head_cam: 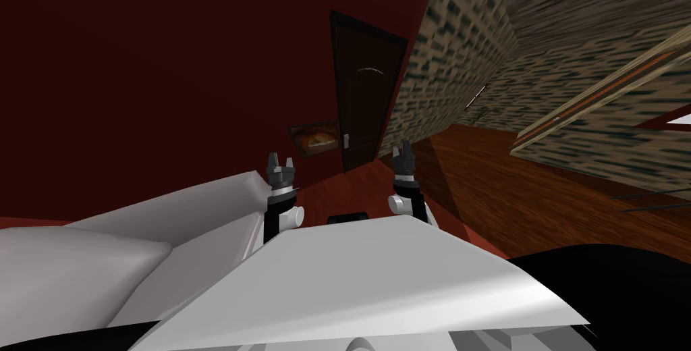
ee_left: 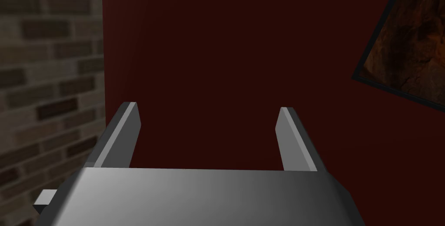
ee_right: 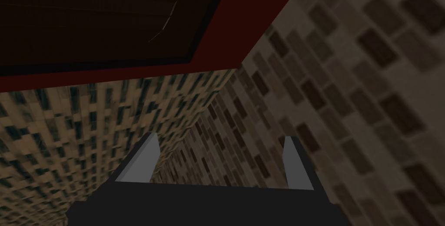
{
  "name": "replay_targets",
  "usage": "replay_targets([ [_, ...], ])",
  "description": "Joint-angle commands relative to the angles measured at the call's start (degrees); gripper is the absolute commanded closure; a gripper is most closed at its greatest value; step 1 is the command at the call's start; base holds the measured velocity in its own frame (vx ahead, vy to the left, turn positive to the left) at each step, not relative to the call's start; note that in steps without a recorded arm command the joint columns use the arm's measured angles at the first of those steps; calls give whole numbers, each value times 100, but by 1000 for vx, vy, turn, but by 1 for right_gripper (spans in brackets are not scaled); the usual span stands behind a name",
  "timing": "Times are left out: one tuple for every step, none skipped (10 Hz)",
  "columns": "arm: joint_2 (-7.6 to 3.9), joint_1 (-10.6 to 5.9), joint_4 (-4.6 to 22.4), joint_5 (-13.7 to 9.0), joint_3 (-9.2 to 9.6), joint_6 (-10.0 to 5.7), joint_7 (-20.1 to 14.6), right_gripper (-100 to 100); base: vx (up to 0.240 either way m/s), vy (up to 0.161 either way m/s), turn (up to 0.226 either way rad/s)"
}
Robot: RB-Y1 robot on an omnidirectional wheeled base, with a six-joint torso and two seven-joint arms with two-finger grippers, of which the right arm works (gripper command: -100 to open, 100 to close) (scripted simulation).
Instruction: Pull the door open
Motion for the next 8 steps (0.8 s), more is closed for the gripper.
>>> replay_targets([
  [-80, -114, 229, 82, -2, -35, 97, -100, 44, 0, 21],
  [-105, -151, 304, 108, -2, -47, 128, -100, 92, 15, 12],
  [-156, -229, 458, 163, -3, -70, 193, -100, 102, 20, 9],
  [-190, -282, 566, 202, -4, -87, 239, -100, 96, 12, 11],
  [-224, -336, 673, 240, -5, -103, 284, -100, 88, 15, 12],
  [-257, -390, 781, 278, -6, -120, 330, -100, 77, 13, 10],
  [-292, -446, 894, 319, -7, -137, 377, -100, 70, 14, 12],
  [-332, -514, 1029, 367, -7, -158, 434, -100, 74, 10, 12],
])
